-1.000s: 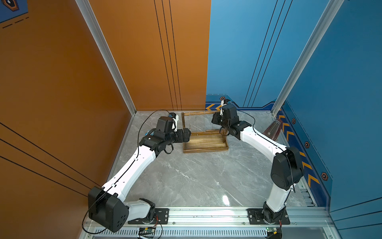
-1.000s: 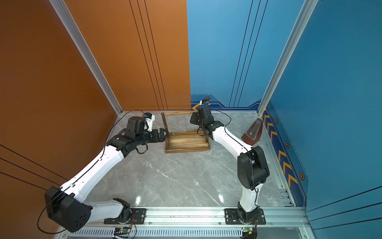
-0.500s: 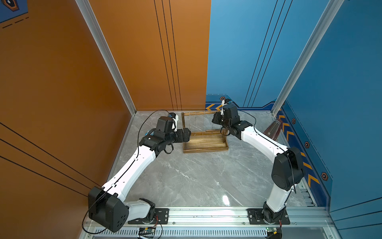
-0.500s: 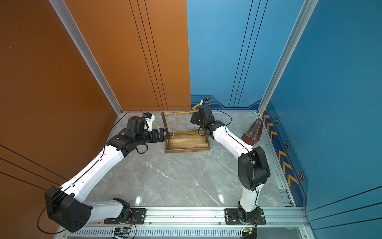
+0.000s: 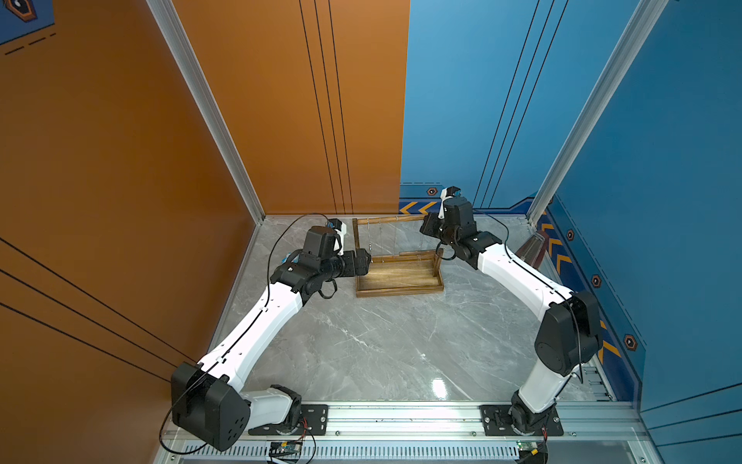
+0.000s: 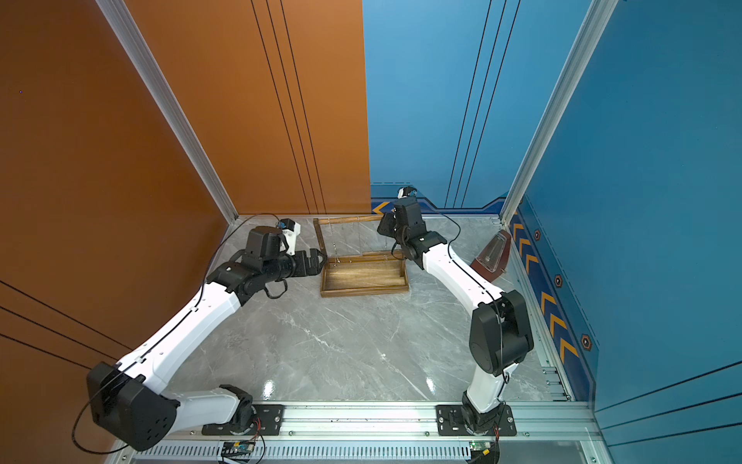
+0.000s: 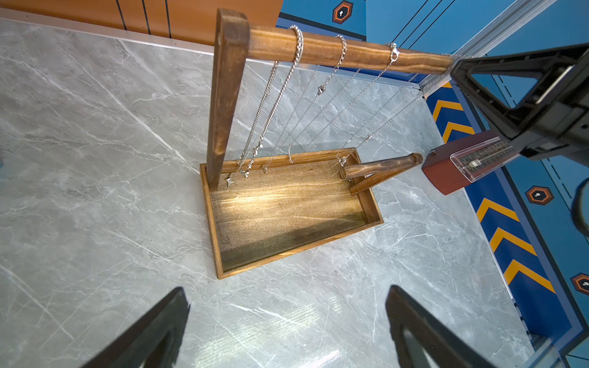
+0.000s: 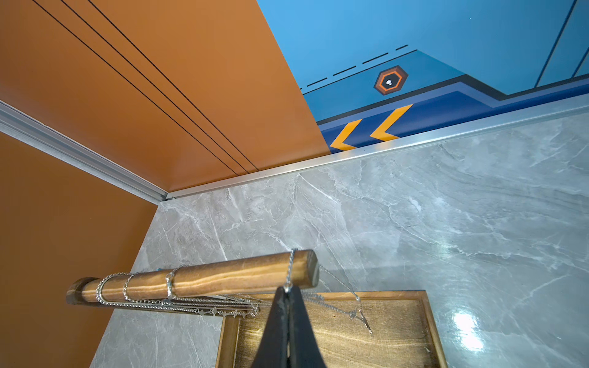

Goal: Take the necklace off the jewelry display stand
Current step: Take off the necklace from the stand.

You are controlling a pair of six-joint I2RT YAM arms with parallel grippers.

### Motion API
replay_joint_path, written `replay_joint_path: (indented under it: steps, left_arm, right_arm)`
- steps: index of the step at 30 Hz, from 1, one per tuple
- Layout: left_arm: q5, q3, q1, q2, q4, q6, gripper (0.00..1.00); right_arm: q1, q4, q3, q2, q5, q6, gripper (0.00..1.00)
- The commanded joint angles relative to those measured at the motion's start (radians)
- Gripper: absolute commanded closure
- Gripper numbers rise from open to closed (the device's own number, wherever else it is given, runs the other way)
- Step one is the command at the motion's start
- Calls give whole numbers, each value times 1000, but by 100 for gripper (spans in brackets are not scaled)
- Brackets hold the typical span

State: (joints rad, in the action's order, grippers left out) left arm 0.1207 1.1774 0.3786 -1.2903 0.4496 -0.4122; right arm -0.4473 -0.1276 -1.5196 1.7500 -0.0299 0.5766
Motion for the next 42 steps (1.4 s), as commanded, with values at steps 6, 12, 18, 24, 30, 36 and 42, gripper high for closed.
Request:
replay_joint_path:
  steps: [6, 12, 18, 24, 30, 36, 42]
  left_arm:
    - [17, -15, -7, 11, 6, -5, 2]
    - [19, -15, -7, 7, 6, -5, 2]
    - [17, -14, -7, 7, 6, -3, 2]
    - [13, -15, -7, 8, 5, 1, 2]
    - [-10, -18, -8, 19, 4, 15, 2]
    - [-50, -28, -5, 51, -1, 22, 2]
    - [-80, -51, 15, 98, -37, 70, 2]
  right_arm:
    - [26, -50, -14, -46, 22, 5, 100]
    - [48, -62, -24, -50, 31, 3, 100]
    - [77, -69, -22, -66, 50, 0, 100]
    - [100, -74, -24, -87, 75, -3, 100]
    - [121, -99, -38, -107, 106, -2, 100]
    - [143, -117, -48, -139, 122, -9, 100]
    - [159, -148, -69, -171, 139, -23, 100]
